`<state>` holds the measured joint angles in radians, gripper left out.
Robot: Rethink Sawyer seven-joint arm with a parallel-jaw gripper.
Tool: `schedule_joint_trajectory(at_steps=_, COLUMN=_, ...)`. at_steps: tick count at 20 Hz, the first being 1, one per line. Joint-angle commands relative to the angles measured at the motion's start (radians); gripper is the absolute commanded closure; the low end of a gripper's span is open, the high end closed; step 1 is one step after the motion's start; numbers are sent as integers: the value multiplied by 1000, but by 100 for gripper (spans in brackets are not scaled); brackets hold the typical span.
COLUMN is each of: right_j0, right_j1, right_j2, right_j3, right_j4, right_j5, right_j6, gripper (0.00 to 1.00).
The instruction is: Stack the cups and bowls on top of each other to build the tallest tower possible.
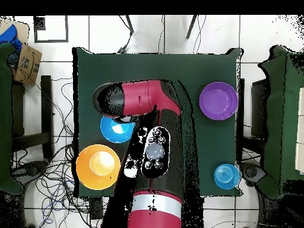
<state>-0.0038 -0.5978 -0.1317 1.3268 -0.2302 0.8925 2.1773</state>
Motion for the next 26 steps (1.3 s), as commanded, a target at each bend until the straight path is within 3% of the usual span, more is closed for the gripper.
schedule_joint_trajectory(at_steps=1, right_j0=-17, right_j1=-17, right_j2=51, right_j3=87, right_j4=0, right_j5=-69, right_j6=43, gripper=100)
schedule_joint_trajectory(at_steps=26, right_j0=-5, right_j1=-25, right_j2=40, right_j3=139, right_j4=-3, right_j5=-186, right_j6=72, gripper=100)
